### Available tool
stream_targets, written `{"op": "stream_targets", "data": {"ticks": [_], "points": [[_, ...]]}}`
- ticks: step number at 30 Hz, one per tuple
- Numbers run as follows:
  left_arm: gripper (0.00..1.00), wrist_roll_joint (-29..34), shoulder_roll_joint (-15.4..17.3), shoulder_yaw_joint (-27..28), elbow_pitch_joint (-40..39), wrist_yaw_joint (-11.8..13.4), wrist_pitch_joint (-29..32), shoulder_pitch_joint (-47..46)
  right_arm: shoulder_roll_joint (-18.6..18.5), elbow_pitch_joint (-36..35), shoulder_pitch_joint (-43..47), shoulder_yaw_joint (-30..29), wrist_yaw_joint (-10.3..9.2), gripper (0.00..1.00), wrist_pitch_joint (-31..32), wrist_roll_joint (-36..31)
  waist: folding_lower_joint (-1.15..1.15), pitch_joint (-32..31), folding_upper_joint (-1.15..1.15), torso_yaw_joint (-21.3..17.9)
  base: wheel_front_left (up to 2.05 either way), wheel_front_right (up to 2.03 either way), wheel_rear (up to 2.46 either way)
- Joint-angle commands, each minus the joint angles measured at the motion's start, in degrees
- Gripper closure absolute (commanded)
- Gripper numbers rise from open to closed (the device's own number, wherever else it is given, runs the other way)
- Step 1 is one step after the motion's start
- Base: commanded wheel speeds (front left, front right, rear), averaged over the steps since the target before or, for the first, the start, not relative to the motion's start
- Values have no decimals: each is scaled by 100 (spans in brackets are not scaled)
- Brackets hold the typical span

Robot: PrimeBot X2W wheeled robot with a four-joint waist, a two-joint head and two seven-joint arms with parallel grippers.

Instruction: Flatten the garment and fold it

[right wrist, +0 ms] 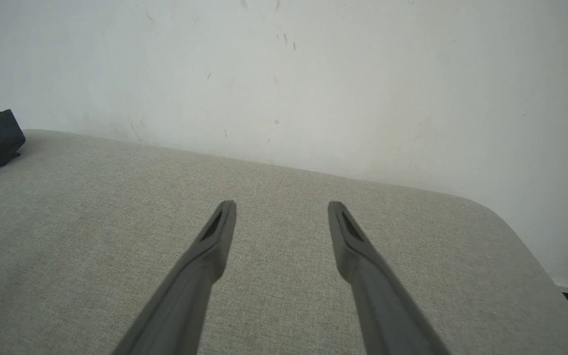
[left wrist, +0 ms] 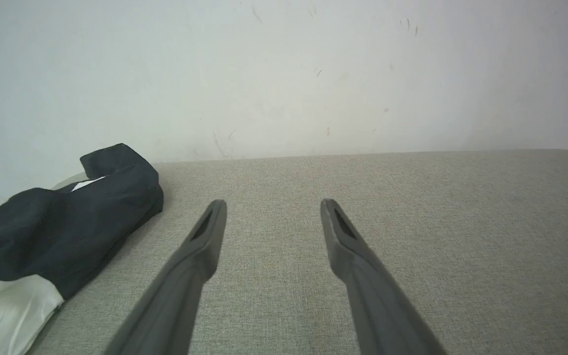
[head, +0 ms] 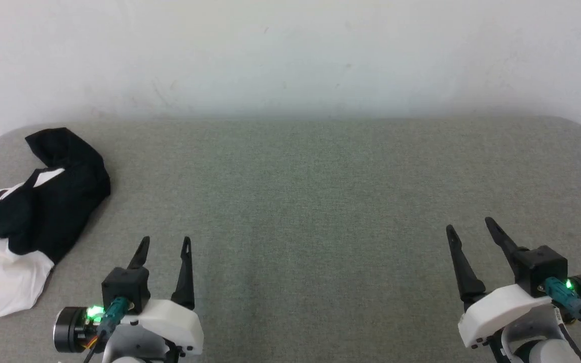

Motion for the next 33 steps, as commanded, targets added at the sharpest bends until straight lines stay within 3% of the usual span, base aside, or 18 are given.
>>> {"op": "stream_targets", "data": {"ticks": [1,33], "points": [[0,-64,6,-24,42,55,-65,-50,4,34,-52,3,-1,0,-47,33,0,-9,-1,55,0,0,0],[0,-341,146,-91,35,455,-381,66,11,279,-188,275,-5,0,-236,247,0,-68,-1,1180,0,0,0]]}}
